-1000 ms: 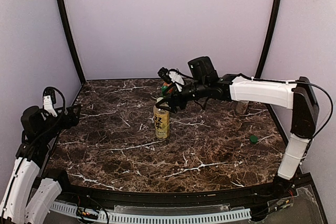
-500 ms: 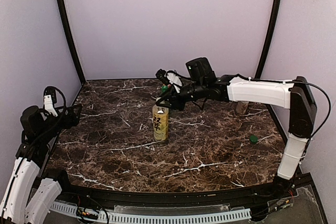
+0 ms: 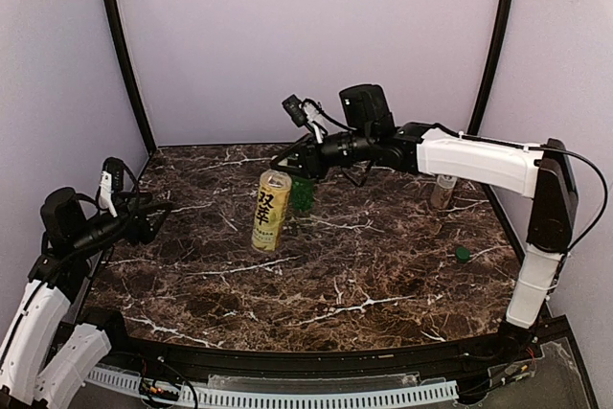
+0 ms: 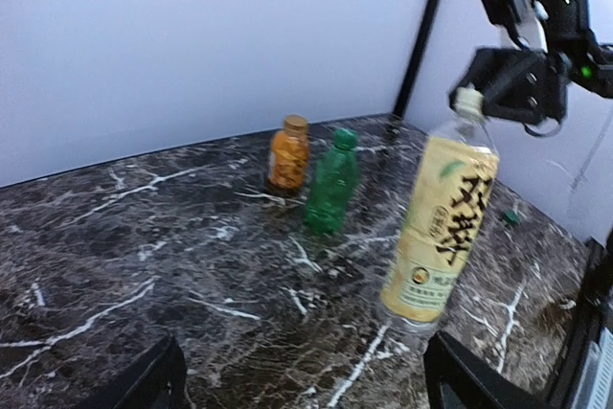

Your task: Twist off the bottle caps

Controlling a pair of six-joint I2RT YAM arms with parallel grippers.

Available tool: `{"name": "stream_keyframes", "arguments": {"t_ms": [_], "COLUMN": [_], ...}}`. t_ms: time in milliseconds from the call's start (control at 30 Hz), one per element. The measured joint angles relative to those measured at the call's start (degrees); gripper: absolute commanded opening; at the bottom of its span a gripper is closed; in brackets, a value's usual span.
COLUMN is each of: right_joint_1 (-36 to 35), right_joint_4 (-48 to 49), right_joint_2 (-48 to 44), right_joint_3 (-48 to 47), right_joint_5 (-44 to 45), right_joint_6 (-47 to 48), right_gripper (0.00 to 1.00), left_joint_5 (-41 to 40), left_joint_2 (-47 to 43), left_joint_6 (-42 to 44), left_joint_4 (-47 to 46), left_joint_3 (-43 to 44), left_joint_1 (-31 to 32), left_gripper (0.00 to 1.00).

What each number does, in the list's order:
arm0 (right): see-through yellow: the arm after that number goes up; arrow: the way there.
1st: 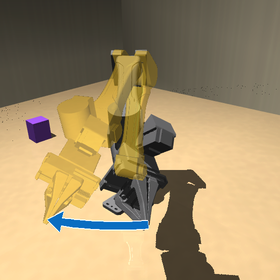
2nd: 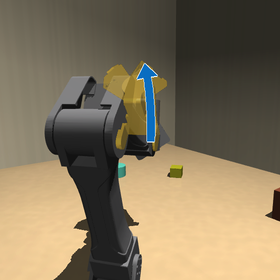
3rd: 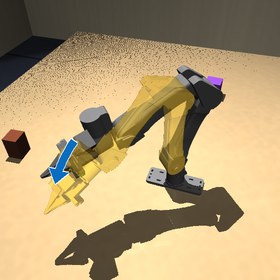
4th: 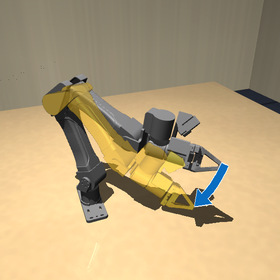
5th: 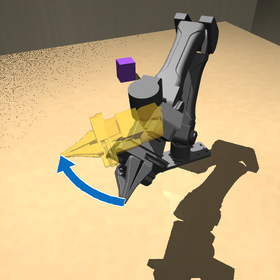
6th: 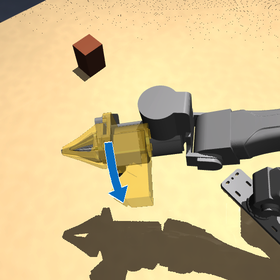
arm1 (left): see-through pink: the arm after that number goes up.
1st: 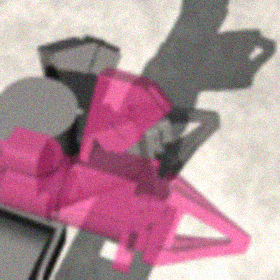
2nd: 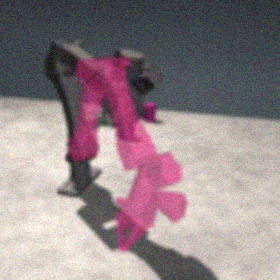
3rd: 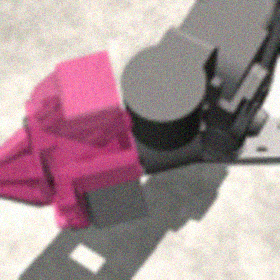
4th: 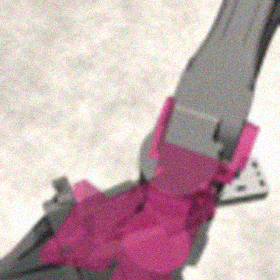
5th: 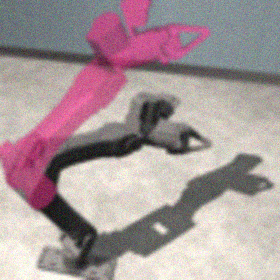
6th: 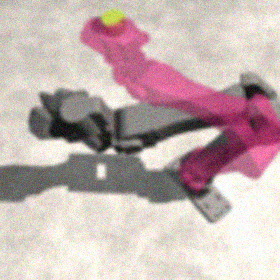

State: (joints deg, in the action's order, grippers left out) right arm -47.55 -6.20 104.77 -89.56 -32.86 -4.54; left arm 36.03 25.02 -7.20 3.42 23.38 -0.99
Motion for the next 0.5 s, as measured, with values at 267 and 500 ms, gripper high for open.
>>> {"name": "stream_keyframes", "arguments": {"t_ms": [267,500], "right_joint_1": [-6.8,-11.1], "right_joint_4": [11.3,14.6], "right_joint_2": [1.0,1.2], "right_joint_3": [-4.0,-6.3], "right_joint_5": [2.7,6.4], "right_joint_6": [-16.8,-20.0], "right_gripper": [0.0,0.0], "left_joint_5": [3.9,7.1], "left_joint_2": [12.2,18.7], "left_joint_6": [15.0,18.1], "left_joint_4": [10.9,11.8], "left_joint_3": [13.2,17.2], "left_joint_1": [15.9,20.6], "left_gripper": [0.95,0.93]}}
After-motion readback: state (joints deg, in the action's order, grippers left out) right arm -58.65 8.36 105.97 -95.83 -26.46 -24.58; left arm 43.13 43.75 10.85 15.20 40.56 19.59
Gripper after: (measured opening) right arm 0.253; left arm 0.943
